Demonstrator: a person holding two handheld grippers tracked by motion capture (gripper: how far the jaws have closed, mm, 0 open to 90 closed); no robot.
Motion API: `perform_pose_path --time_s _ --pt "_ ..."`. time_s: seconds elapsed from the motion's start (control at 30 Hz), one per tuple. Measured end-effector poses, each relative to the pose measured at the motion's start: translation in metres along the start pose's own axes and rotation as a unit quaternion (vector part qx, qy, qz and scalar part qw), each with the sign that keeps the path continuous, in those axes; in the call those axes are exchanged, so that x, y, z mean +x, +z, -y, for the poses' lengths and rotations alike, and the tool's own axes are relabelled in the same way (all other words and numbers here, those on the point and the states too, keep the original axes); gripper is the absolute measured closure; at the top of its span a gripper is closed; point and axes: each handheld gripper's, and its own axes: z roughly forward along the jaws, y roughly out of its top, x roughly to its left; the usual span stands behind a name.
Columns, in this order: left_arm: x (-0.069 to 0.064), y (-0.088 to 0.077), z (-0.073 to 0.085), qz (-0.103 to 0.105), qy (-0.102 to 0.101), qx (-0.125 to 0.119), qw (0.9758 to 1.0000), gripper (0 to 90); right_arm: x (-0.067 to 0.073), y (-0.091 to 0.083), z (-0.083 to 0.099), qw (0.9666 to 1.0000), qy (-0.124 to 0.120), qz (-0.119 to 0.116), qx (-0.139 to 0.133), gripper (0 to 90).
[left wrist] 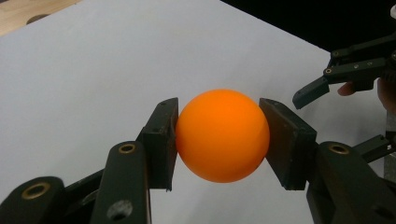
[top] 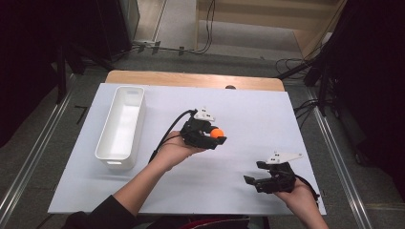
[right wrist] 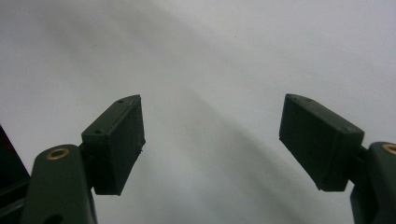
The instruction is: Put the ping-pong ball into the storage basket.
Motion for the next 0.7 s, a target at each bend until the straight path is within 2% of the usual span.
perform_pose_path --time_s 0.3,0.7 --pt "0.009 -0.009 -0.001 -0.010 -0.009 -0.005 0.9999 48.7 0.001 0.000 -0.001 1.0000 -0.001 -0.001 0.000 20.7" --pt "0.021 -0.023 0.002 -0.036 -0.020 -0.010 0.9991 48.7 0.001 0.001 -0.003 1.0000 -0.005 -0.003 -0.001 20.7"
